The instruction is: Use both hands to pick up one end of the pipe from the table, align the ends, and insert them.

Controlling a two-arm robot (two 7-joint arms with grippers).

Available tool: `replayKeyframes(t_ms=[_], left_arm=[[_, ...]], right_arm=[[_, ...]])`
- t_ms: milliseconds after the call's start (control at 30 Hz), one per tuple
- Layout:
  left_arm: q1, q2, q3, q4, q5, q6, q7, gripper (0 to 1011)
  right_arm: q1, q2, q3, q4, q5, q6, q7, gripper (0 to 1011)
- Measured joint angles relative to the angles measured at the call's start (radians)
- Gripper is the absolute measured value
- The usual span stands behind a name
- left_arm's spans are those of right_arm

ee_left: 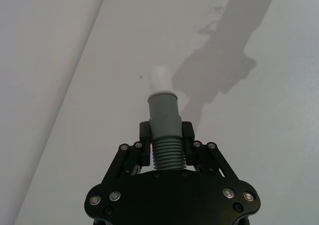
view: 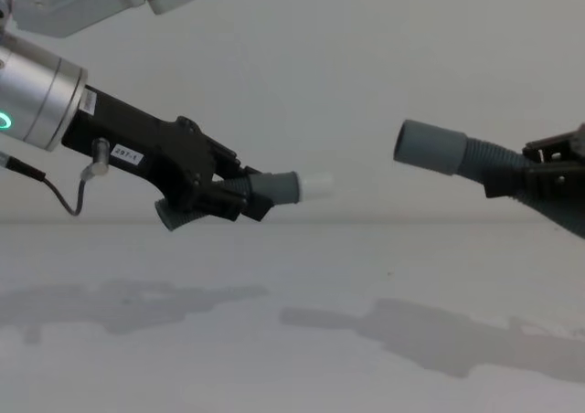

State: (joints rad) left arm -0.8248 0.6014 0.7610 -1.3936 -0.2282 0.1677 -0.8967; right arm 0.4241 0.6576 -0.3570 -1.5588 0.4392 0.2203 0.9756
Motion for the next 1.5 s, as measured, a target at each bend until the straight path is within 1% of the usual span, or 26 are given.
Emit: replayKeyframes(t_ms=[200,433,1100,1500], left_arm=[[0.001,0.005,0.000,-0.008,-0.009,-0.006,0.003,358],[0.001,0.010,0.000,-0.014,-0.016,-0.012,0.005,358],[0.000,0.030,0.004,-0.038,-0.038,-0.022,0.003,358],[-0.005,0.034,0.010,-0.044,-0.045,-0.025,-0.006,358]], right_arm=[[-0.008,-0.006,-0.002,-0.015,0.001,0.007,-0.031,269],[-0.009,-0.009,-0.010,-0.021,-0.002,0.011,-0.053,269],[0.009,-0.015,-0.038,-0.013,-0.006,0.012,-0.079,269],[0.023,-0.017,-0.055,-0.002,-0.007,0.004,-0.086,269]])
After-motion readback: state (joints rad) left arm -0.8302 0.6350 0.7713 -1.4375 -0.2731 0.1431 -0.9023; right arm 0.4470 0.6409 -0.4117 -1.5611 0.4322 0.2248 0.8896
